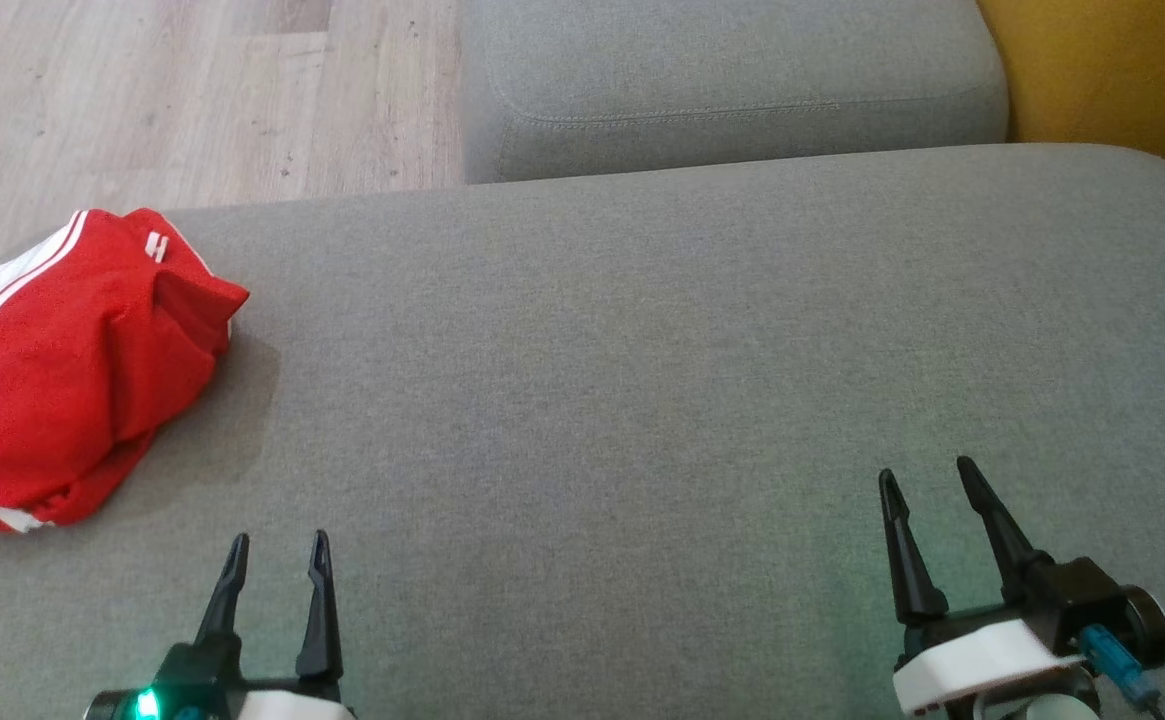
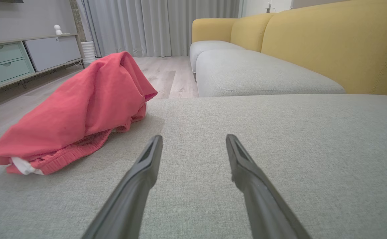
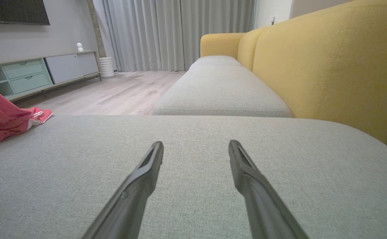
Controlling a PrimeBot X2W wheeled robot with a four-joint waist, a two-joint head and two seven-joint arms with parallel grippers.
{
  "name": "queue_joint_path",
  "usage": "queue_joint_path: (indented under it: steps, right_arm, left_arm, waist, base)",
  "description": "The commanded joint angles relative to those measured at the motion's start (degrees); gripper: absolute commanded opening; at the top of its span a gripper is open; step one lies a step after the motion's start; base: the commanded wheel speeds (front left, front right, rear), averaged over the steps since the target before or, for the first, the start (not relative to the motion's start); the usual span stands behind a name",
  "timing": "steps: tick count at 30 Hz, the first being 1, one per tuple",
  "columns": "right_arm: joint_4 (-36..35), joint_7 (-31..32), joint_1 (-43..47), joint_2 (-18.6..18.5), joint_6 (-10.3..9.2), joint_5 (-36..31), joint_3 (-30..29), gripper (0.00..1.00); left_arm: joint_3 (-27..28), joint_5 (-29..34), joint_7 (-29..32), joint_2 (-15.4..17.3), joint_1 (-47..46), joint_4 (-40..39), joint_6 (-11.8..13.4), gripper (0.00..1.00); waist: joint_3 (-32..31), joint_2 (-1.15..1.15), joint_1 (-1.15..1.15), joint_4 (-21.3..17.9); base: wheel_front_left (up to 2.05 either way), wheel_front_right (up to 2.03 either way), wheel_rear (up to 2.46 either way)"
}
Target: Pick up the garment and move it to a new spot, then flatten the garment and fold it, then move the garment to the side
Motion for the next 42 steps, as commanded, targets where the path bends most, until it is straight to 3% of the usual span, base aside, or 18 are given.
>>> queue_joint_path:
  steps: [1, 19, 24, 35, 42]
  right_arm:
    - [-1.1, -0.7, -0.6, -0.3, 0.44, 0.2, 1.2, 1.00]
    - [0.6, -0.7, -0.4, -0.3, 0.44, 0.8, 0.9, 1.00]
    - [1.1, -0.7, 0.1, -0.3, 0.44, 1.3, 1.4, 1.00]
    - [1.8, -0.7, -0.1, -0.3, 0.44, 2.1, 3.8, 1.00]
    - [1.7, -0.7, -0.9, -0.3, 0.44, 2.0, 4.8, 1.00]
  left_arm:
    - [2.4, -0.2, -0.6, 0.2, -1.4, -1.2, -0.1, 1.00]
    - [2.8, 0.0, -0.6, -0.1, -1.8, -0.4, -0.7, 1.00]
    - [2.6, 0.1, -0.6, -0.3, -1.7, -0.4, -0.7, 1.00]
    - [3.2, -0.3, -0.6, -0.4, -0.1, -0.1, -0.8, 1.00]
    - [3.8, -1.1, -0.6, -0.5, 0.2, -0.8, -1.0, 1.00]
  waist:
    - [0.0, 0.00, 0.00, 0.0]
    - [0.1, 0.00, 0.00, 0.9]
    - [-0.2, 0.00, 0.00, 4.2]
    - [-0.9, 0.00, 0.00, 16.2]
    - [0.1, 0.00, 0.00, 17.5]
  base:
    - [0.00, 0.00, 0.00]
    - [0.00, 0.00, 0.00]
    - [0.00, 0.00, 0.00]
    - [0.00, 0.00, 0.00]
    - [0.00, 0.00, 0.00]
